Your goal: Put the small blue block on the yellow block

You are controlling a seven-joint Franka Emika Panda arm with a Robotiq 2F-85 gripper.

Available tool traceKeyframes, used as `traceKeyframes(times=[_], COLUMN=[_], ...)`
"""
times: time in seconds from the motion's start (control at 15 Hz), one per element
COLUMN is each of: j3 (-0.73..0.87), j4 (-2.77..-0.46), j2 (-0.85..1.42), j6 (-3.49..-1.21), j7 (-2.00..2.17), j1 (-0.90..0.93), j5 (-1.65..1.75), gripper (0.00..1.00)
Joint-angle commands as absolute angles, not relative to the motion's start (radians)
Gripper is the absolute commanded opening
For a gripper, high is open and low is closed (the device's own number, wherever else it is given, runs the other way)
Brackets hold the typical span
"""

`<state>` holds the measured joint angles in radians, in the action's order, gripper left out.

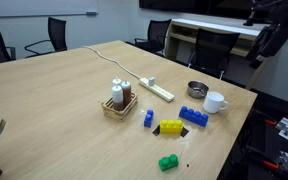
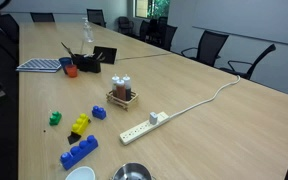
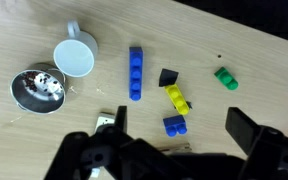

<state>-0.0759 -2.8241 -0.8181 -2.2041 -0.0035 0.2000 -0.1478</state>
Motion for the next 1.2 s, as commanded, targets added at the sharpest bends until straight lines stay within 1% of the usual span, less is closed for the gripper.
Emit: traceKeyframes(times=[0.0,0.33,0.4,0.47,0.6,0.87,1.0,1.13], j3=[-0.079,-0.092,-0.096,-0.092,-0.095,-0.096,-0.098,-0.104], j4=[-2.835,-2.785,-2.783,-2.795,-2.786,-2.784,-2.771,-2.736], j2=[-0.814,-0.684,-0.672,-0.711,-0.676,-0.674,-0.645,-0.57], j6=[-2.194,-2.256,-2.276,-2.239,-2.26,-2.264,-2.287,-2.337], j7=[-0.006,-0.056,-0.046,-0.033,-0.034,-0.034,-0.032,-0.045], j1=[0.196,0.227,0.229,0.224,0.228,0.228,0.227,0.221], j5=[-0.151,-0.147,-0.152,-0.148,-0.149,-0.149,-0.15,-0.131], gripper=[1.0,1.0,1.0,1.0,1.0,1.0,1.0,1.0])
